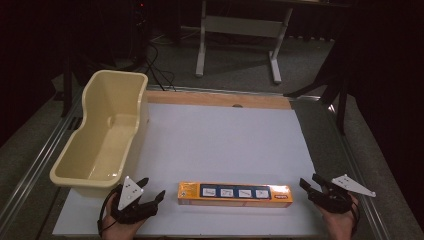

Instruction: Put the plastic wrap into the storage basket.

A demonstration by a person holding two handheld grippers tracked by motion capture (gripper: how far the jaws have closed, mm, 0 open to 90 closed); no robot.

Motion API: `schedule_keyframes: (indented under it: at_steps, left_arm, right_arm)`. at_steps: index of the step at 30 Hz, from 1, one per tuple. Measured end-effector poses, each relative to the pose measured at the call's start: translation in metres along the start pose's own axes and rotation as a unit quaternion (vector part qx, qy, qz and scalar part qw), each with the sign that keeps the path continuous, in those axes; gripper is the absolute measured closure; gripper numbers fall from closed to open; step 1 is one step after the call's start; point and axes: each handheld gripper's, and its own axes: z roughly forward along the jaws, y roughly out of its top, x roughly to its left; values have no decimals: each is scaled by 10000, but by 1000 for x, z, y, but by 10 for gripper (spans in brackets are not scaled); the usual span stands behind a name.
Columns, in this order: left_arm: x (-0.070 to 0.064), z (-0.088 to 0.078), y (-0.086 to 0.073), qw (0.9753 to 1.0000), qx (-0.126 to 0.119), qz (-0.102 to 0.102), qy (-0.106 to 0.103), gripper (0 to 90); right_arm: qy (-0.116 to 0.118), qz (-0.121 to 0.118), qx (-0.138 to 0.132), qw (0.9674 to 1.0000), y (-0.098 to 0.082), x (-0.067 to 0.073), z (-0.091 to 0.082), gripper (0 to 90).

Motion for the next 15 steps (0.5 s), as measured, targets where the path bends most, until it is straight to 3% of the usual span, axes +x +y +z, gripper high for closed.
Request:
schedule_keyframes:
  at_steps: [12, 15]
  left_arm:
    - [5, -5, 1, 9998, -157, -13, 154, 296]
    - [4, -4, 1, 9998, -150, 19, 152, 296]
  right_arm:
    - [255, -107, -56, 9996, 7, 7, 0, 406]
    - [464, -400, 57, 9981, 14, 14, 3, 407]
